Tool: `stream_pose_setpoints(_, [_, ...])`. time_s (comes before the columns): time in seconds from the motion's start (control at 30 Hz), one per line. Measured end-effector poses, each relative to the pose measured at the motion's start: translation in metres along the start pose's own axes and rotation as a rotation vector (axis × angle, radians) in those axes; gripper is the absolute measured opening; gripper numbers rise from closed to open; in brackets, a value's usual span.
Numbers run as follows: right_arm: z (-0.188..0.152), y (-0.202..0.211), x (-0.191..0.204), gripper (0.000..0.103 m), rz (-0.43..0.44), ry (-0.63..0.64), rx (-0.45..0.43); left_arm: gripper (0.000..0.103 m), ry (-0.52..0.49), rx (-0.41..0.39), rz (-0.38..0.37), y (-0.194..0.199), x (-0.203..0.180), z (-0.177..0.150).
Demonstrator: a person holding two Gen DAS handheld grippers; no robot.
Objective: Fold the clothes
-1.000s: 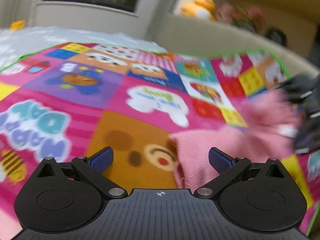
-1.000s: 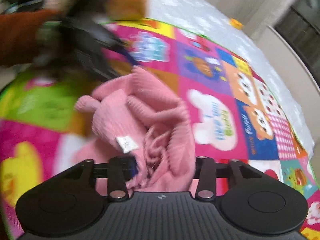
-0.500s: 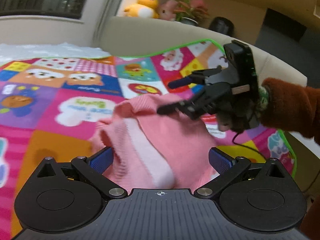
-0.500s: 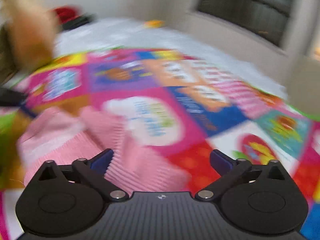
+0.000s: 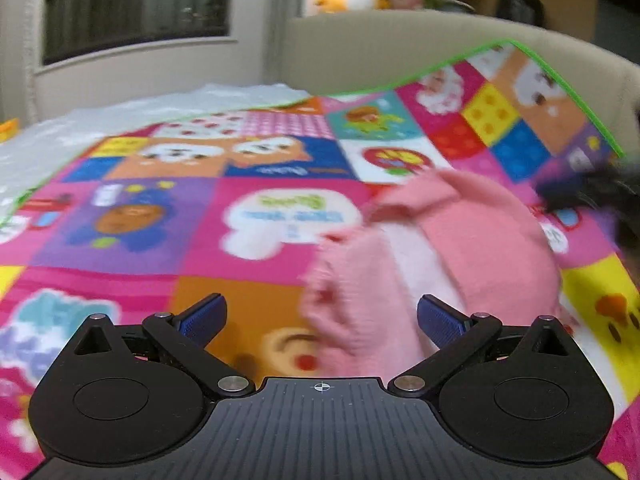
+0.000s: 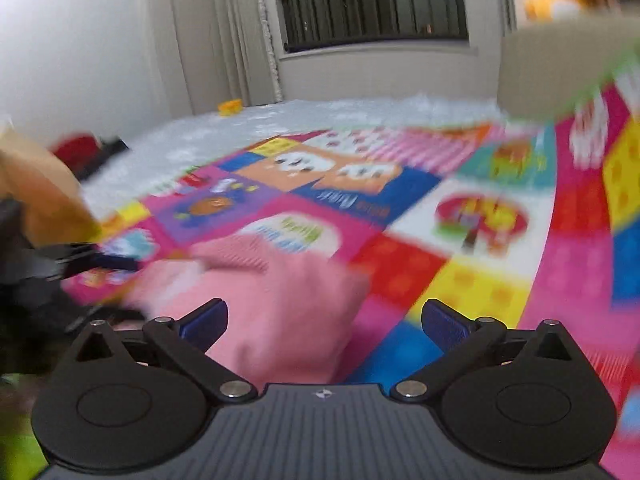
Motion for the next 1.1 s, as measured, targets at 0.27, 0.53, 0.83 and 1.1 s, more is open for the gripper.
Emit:
stream_pose_setpoints(0.27, [-0.084, -0.010, 0.012, 0.101, 0.264, -0.523, 0.138, 0.103, 0.028, -0.028, -0.287, -0.020, -0.029, 0.041])
stream_pose_setpoints(0.53, [-0.052, -0.052, -0.015, 0.075, 0.227, -0.543, 0.112, 0.103, 0.235, 0.081, -0.348, -0.080, -0.006, 0.001])
stream_pose_setpoints(0.83, [0.031, -0.110, -0.026, 0.081, 0.063, -0.093, 0.080, 0.103, 0.146, 0.040, -0.550, -0.041, -0.111, -0.022])
stream_pose_setpoints(1.1, [0.057, -0.088, -0.030, 0.103, -0.035, 0.057, 0.018, 0.103, 0.060, 0.026, -0.688, -0.011, -0.183, -0.040])
Point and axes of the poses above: each gripper's, at about its wrist camera, not at the fingertips, and y roughly against the way its jaws point, x to its left, z to its top, the point moved 9 cm from there along -y, roughly the way its jaws point
